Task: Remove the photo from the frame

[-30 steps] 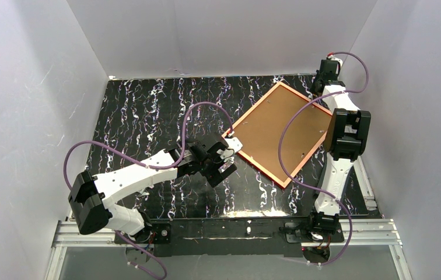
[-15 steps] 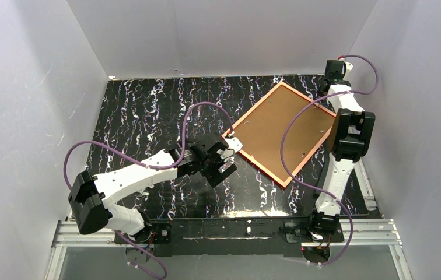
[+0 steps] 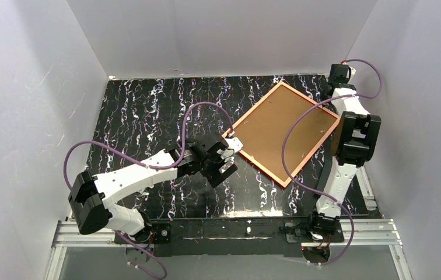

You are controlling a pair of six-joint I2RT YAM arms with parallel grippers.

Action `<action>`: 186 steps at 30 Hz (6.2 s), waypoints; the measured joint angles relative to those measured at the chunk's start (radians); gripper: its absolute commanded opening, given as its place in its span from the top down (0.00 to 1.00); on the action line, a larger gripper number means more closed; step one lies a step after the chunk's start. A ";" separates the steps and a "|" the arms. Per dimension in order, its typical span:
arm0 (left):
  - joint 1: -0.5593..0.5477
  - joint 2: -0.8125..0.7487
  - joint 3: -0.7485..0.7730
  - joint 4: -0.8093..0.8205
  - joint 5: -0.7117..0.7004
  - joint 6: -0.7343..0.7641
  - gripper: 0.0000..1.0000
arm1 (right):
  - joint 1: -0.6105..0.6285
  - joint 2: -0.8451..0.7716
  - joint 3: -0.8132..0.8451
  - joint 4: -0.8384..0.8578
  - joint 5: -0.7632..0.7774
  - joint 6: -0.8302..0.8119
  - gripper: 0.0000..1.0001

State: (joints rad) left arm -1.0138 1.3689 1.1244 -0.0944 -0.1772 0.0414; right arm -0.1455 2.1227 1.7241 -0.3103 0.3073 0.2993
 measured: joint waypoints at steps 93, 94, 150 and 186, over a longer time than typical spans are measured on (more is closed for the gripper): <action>0.517 0.722 0.385 -0.014 0.456 -1.478 0.96 | 0.686 -0.609 -0.779 0.165 -0.551 0.107 0.99; 0.516 0.722 0.385 -0.020 0.460 -1.477 0.96 | 0.686 -0.597 -0.773 0.163 -0.542 0.106 0.99; 0.580 0.687 0.299 -0.027 0.534 -1.479 1.00 | 0.761 -0.521 -0.690 0.074 -0.397 0.230 0.99; 0.573 0.639 0.219 0.059 0.536 -1.560 1.00 | 0.841 -0.465 -0.592 -0.120 -0.078 0.441 0.99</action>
State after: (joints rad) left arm -0.4408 2.0083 1.3434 -0.0353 0.3584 -1.5185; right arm 0.6956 1.6581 1.1320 -0.4305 0.2291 0.7403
